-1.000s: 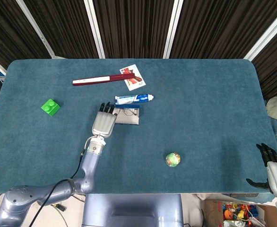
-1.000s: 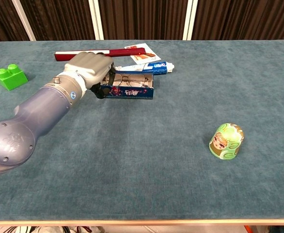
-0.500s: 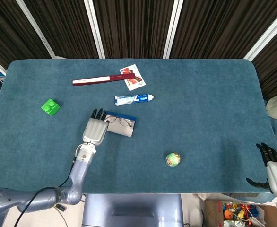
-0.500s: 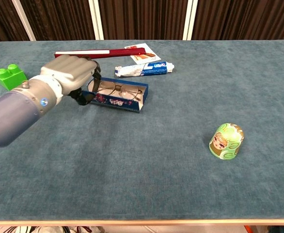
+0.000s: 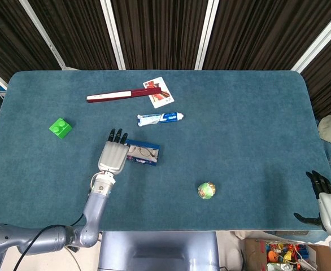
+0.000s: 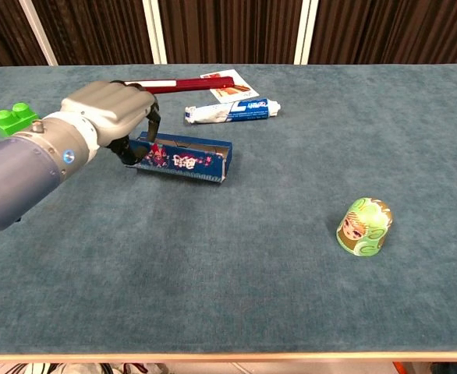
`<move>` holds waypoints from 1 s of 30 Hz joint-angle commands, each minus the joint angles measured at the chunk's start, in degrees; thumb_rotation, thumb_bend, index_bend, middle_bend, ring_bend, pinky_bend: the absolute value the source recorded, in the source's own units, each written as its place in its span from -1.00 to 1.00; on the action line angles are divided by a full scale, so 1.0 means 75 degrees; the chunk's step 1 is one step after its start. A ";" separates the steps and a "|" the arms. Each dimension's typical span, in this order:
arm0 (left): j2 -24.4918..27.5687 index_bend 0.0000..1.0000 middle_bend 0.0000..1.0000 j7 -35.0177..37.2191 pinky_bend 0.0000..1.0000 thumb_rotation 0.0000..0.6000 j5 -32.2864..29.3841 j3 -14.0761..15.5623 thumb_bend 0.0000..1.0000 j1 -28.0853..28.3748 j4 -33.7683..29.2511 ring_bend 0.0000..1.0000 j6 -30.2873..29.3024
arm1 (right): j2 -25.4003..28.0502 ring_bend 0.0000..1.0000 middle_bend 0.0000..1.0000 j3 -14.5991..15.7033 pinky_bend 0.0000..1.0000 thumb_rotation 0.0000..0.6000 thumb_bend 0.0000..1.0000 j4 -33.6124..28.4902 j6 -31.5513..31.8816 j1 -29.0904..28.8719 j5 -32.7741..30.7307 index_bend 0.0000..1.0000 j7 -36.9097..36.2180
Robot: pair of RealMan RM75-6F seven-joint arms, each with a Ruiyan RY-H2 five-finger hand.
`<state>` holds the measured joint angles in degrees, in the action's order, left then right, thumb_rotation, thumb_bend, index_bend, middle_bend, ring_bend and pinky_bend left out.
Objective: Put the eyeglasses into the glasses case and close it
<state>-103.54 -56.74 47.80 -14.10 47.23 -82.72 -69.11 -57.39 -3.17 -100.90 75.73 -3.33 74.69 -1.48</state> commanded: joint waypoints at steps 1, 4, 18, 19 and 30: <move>-0.0059 0.21 -0.68 -0.0118 -0.87 1.00 -0.0225 -0.0224 -0.12 0.0200 0.0115 -0.94 0.0147 | -0.0001 -1.00 -1.00 0.0000 -0.66 1.00 -0.81 -0.0002 -0.0003 0.0001 -0.0012 -1.00 0.0007; -0.0107 0.21 -0.68 -0.0231 -0.87 1.00 -0.0419 -0.0391 -0.12 0.0381 0.0241 -0.94 0.0258 | 0.0005 -1.00 -1.00 -0.0001 -0.66 1.00 -0.81 -0.0015 -0.0030 -0.0004 -0.0048 -1.00 0.0015; -0.0425 0.21 -0.68 -0.0421 -0.87 1.00 -0.1236 -0.1008 -0.12 0.0985 0.1104 -0.94 0.0446 | 0.0038 -1.00 -1.00 0.0011 -0.66 1.00 -0.81 -0.0058 -0.0096 -0.0017 -0.0099 -1.00 0.0028; -0.0459 0.21 -0.68 -0.0454 -0.87 1.00 -0.1235 -0.1017 -0.12 0.1041 0.1176 -0.94 0.0438 | 0.0038 -1.00 -1.00 0.0013 -0.66 1.00 -0.81 -0.0059 -0.0094 -0.0017 -0.0097 -1.00 0.0043; -0.0887 0.21 -0.69 -0.0589 -0.87 1.00 -0.1446 -0.1180 -0.12 0.1508 0.1982 -0.94 0.0436 | 0.0046 -1.00 -1.00 0.0016 -0.66 1.00 -0.81 -0.0087 -0.0114 -0.0026 -0.0126 -1.00 0.0089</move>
<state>-109.76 -61.01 37.26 -22.79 58.12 -68.51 -65.95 -57.05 -3.04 -101.55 74.88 -3.52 73.74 -0.81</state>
